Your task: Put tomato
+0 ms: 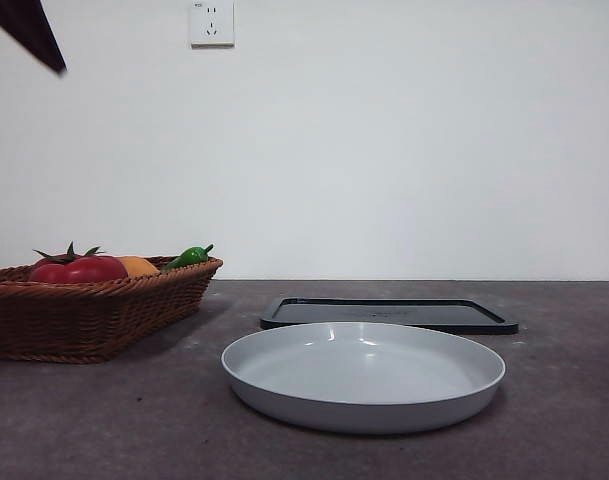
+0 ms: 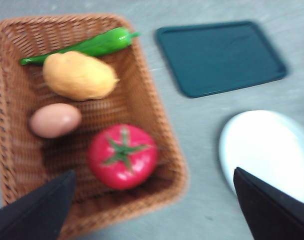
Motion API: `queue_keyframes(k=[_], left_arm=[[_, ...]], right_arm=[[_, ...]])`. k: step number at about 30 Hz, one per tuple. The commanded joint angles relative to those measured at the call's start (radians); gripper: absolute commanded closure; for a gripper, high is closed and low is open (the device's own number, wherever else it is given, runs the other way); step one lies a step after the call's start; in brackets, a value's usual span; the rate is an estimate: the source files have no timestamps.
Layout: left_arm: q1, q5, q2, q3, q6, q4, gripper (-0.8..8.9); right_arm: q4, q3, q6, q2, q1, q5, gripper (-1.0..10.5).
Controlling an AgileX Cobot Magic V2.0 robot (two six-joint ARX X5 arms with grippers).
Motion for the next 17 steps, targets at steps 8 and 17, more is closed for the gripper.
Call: queue_keyframes(k=[8, 17], left_arm=[[-0.043, -0.051, 0.214, 0.02, 0.06, 0.141, 3.18], [-0.069, -0.134, 0.37, 0.02, 0.117, 0.238, 3.18]], right_arm=[[0.006, 0.02, -0.007, 0.006, 0.006, 0.0, 5.1], [0.006, 0.02, -0.007, 0.006, 0.006, 0.0, 5.1]])
